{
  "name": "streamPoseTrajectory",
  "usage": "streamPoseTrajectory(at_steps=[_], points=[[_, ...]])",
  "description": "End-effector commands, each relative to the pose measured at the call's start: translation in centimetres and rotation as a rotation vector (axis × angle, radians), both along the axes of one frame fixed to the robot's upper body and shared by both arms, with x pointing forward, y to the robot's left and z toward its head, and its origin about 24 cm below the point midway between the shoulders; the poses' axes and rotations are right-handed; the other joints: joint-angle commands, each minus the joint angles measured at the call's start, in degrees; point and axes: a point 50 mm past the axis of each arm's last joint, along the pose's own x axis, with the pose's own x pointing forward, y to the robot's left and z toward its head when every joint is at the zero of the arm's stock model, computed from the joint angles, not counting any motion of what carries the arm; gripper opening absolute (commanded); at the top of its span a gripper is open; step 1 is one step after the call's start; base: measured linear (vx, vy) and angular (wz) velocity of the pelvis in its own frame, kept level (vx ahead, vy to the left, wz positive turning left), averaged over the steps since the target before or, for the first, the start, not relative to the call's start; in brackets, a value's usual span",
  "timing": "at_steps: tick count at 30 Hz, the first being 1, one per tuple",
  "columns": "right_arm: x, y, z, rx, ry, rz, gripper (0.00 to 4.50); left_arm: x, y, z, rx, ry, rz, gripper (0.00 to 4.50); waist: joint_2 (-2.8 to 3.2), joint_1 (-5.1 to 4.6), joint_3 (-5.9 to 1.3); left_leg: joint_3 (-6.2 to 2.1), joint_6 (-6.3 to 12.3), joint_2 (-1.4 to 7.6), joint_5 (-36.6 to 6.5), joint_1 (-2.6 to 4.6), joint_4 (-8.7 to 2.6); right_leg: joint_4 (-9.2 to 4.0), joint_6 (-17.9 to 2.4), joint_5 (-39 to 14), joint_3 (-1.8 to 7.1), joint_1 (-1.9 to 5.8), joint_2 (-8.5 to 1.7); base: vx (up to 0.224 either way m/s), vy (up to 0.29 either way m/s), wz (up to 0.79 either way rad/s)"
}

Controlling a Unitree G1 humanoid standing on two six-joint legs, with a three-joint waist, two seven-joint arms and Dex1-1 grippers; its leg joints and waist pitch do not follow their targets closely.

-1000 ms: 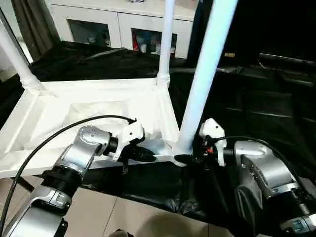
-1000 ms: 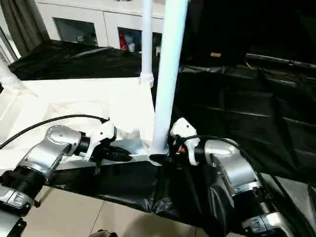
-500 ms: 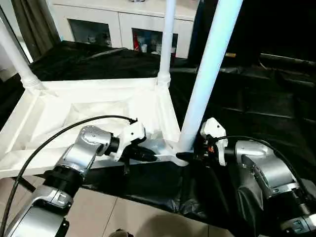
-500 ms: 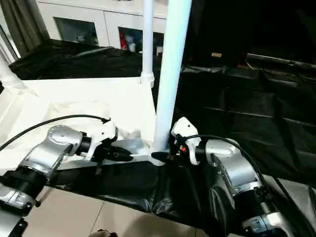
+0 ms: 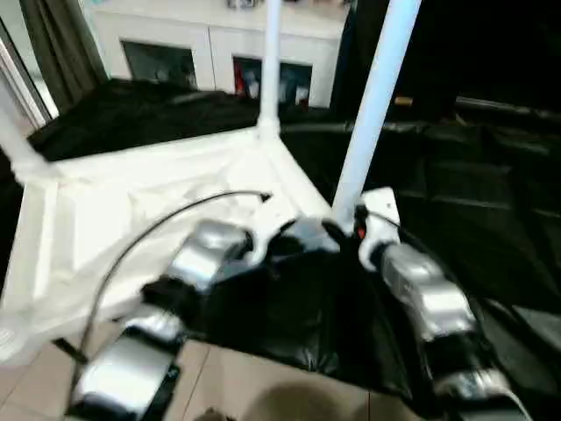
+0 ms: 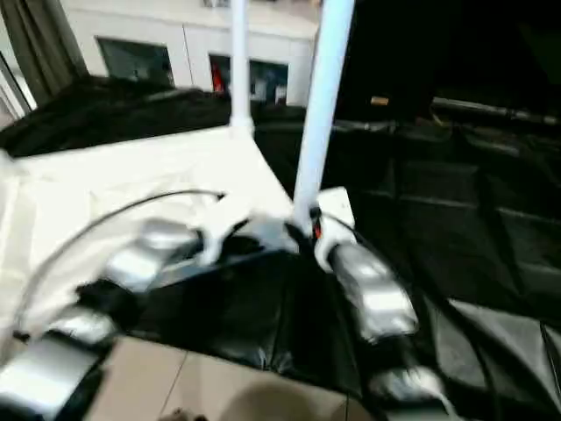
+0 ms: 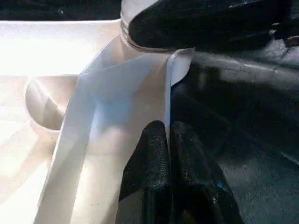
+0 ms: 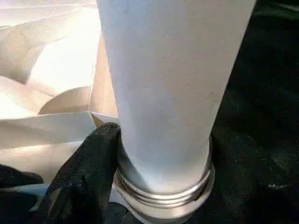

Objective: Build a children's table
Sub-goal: Rotate leg to tighten

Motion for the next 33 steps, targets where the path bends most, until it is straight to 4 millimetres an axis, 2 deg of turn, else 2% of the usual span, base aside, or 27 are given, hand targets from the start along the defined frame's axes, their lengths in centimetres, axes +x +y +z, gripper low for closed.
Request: streamPoseTrajectory(at_steps=[1, 3, 6, 7, 10, 11, 12, 13, 15, 16, 19, 21, 23, 24, 25, 26, 27, 29, 33], points=[[-0.6, 3.5, -0.3, -0.022, 0.004, 0.143, 2.69, -0.1, -2.2, 0.5, -0.018, -0.02, -0.043, 0.0, -0.11, -0.55, -3.65, -1.42, -2.21, 1.65, -22.61, 1.81, -4.34, -5.34, -8.0, -23.31, 1.48, 1.18, -2.54, 0.0, 0.0, 0.0], [-0.6, 3.4, -0.1, -0.014, -0.01, 0.165, 2.69, 0.0, -1.6, 0.6, -0.01, -0.021, -0.039, 0.0, -0.18, -0.51, -3.67, -1.36, -1.79, 1.68, -21.73, 1.64, -4.4, -5.09, -8.55, -21.59, 1.49, 1.34, -2.46, 0.0, 0.0, 0.0], [-0.8, 3.0, 0.5, 0.042, -0.036, 0.204, 2.69, 0.2, -0.7, 0.6, -0.002, -0.024, -0.038, 0.0, -0.32, -0.44, -3.67, -1.32, -1.21, 1.71, -21.52, 1.56, -4.36, -5.09, -8.71, -21.88, 1.48, 1.44, -2.63, 0.0, 0.0, 0.0], [-0.8, 2.9, 0.6, 0.058, -0.044, 0.211, 3.38, 0.3, -0.5, 0.5, -0.001, -0.024, -0.037, 0.0, -0.31, -0.43, -3.67, -1.3, -1.13, 1.71, -21.34, 1.58, -4.37, -5.13, -8.68, -21.89, 1.49, 1.43, -2.62, 0.0, 0.0, 0.0], [-0.9, 1.7, 1.3, 0.066, -0.073, 0.266, 3.51, 0.2, 0.8, 0.6, -0.007, -0.03, -0.063, 0.0, -0.5, -0.18, -3.8, -1.2, -0.34, 1.82, -19.66, 1.41, -4.34, -4.82, -9.11, -19.34, 1.56, 1.72, -2.58, 0.0, 0.0, 0.0], [-1.2, 0.7, 1.6, 0.061, -0.068, 0.337, 3.51, 0.0, 1.8, 0.7, -0.016, -0.025, -0.082, 0.0, -0.67, -0.02, -3.88, -1.2, 0.22, 1.8, -18.28, 1.17, -4.24, -4.53, -9.61, -17.35, 1.51, 2.09, -2.62, 0.0, 0.0, 0.0], [-1.5, 0.3, 1.7, 0.061, -0.056, 0.377, 3.8, 0.0, 2.2, 0.8, -0.023, -0.015, -0.088, 0.0, -0.63, 0.13, -3.94, -1.17, 0.58, 1.87, -17.43, 1.15, -4.18, -4.37, -9.89, -16.11, 1.53, 2.23, -2.64, 0.0, 0.0, 0.0], [-2.1, -0.6, 2.0, 0.022, -0.042, 0.479, 3.85, -0.2, 3.1, 1.0, -0.032, -0.015, -0.123, 0.0, -0.51, 0.18, -3.9, -1.01, 1.28, 1.93, -16.69, 1.18, -4.09, -4.24, -10.43, -14.36, 1.6, 2.06, -2.57, 0.0, 0.0, 0.0], [-2.5, -1.2, 2.2, -0.008, -0.034, 0.543, 3.9, -0.3, 3.6, 1.1, -0.035, -0.011, -0.148, 0.0, -0.63, 0.06, -3.97, -1.17, 1.66, 1.91, -15.22, 0.8, -4.06, -3.87, -10.67, -13.18, 1.42, 2.63, -2.54, 0.0, 0.0, 0.0], [-2.5, -1.2, 2.2, -0.012, -0.033, 0.551, 3.9, -0.4, 3.7, 1.1, -0.035, -0.01, -0.151, 0.0, -0.47, -0.11, -3.93, -1.05, 1.76, 1.94, -14.97, 0.84, -4.0, -3.86, -10.94, -12.84, 1.5, 2.32, -2.55, 0.0, 0.0, 0.0], [-3.5, -2.5, 2.9, -0.054, -0.015, 0.68, 3.9, -1.4, 4.3, 1.5, -0.064, -0.007, -0.281, 0.0, -0.77, 0.05, -3.96, -0.91, 2.15, 2.13, -14.73, 1.14, -3.8, -3.75, -12.5, -12.0, 1.55, 2.21, -2.58, 0.0, 0.0, 0.0], [-3.8, -2.8, 3.1, -0.062, -0.008, 0.719, 3.9, -1.9, 4.4, 1.5, -0.069, 0.009, -0.321, 0.0, -0.58, 0.2, -3.94, -0.92, 2.28, 2.31, -14.27, 1.05, -3.87, -3.45, -13.18, -11.29, 1.54, 2.28, -2.62, 0.0, 0.0, 0.0], [-4.1, -2.9, 3.1, -0.073, 0.012, 0.766, 3.9, -2.8, 4.7, 1.5, -0.074, 0.036, -0.388, 0.0, -0.9, 0.23, -3.87, -0.72, 2.33, 2.41, -14.36, 1.24, -3.86, -3.38, -13.64, -11.52, 1.59, 2.03, -2.51, 0.0, 0.0, 0.0], [-4.2, -2.9, 3.0, -0.078, 0.017, 0.772, 3.9, -3.0, 4.7, 1.5, -0.077, 0.045, -0.4, 0.0, -0.78, 0.28, -3.82, -0.72, 2.26, 2.43, -14.63, 1.26, -3.86, -3.37, -13.71, -11.89, 1.62, 1.96, -2.58, 0.0, 0.0, 0.0], [-4.3, -2.8, 2.9, -0.089, 0.026, 0.787, 3.9, -3.4, 4.8, 1.5, -0.083, 0.06, -0.426, 0.0, -0.8, 0.49, -3.79, -0.65, 1.98, 2.53, -15.25, 1.58, -3.85, -3.51, -13.61, -13.21, 1.67, 1.69, -2.64, 0.0, 0.0, 0.0], [-4.4, -2.6, 2.8, -0.099, 0.033, 0.798, 3.9, -3.7, 4.9, 1.5, -0.083, 0.064, -0.44, 0.0, -1.12, 0.61, -3.67, -0.7, 1.72, 2.57, -15.65, 1.52, -3.92, -3.5, -13.48, -14.47, 1.68, 1.67, -2.78, 0.0, 0.0, 0.0], [-4.4, -2.6, 2.8, -0.103, 0.036, 0.802, 3.9, -3.8, 5.0, 1.5, -0.083, 0.065, -0.445, 0.0, -1.03, 0.58, -3.61, -0.71, 1.54, 2.57, -15.87, 1.46, -4.04, -3.61, -13.19, -15.2, 1.69, 1.64, -2.73, 0.0, 0.0, 0.0], [-4.4, -2.3, 2.6, -0.108, 0.042, 0.814, 3.9, -3.9, 5.0, 1.5, -0.081, 0.064, -0.446, 0.0, -1.14, 0.64, -3.44, -0.61, 0.78, 2.49, -17.61, 1.78, -4.05, -4.03, -11.96, -18.38, 1.83, 1.24, -2.72, 0.0, 0.0, 0.0], [-4.5, -1.9, 2.1, -0.12, 0.062, 0.851, 3.9, -4.1, 5.1, 1.6, -0.077, 0.064, -0.442, 0.0, -1.14, 0.53, -3.39, -0.96, -0.34, 2.49, -18.67, 1.49, -4.36, -4.14, -10.47, -20.83, 1.78, 1.41, -2.85, 0.0, 0.0, 0.0]])
